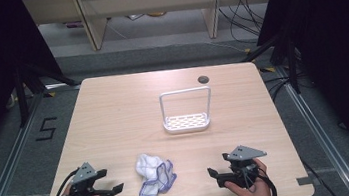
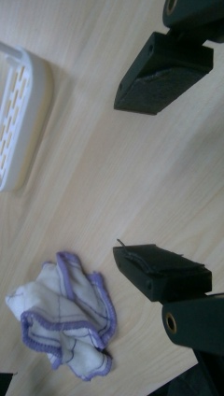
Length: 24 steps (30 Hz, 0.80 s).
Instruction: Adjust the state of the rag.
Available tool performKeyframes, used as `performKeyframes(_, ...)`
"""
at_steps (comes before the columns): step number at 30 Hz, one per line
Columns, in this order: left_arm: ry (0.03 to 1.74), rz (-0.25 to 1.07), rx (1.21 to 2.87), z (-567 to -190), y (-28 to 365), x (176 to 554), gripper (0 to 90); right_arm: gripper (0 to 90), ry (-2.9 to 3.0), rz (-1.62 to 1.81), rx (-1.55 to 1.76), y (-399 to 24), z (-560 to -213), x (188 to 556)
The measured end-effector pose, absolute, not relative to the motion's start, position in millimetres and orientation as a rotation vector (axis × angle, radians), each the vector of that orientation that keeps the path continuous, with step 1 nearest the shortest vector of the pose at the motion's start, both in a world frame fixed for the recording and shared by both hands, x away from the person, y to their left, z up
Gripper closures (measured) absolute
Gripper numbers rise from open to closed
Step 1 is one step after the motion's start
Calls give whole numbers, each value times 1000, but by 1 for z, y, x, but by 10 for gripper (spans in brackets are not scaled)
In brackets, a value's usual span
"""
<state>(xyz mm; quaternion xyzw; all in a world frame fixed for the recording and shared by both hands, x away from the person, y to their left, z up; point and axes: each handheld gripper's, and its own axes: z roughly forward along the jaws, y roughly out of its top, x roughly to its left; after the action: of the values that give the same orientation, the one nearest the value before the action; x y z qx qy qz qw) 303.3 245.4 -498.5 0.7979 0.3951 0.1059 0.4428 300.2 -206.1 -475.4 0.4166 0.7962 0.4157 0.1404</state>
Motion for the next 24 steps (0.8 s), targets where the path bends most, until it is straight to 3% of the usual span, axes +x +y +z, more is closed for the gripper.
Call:
performKeyframes(17,880,146,1993,-497,208,286,246,411,2482,1246,888,-135,-459,316)
performKeyframes(24,807,135,2046,-504,184,288,371,444,2571,1192,822,-97,-465,317)
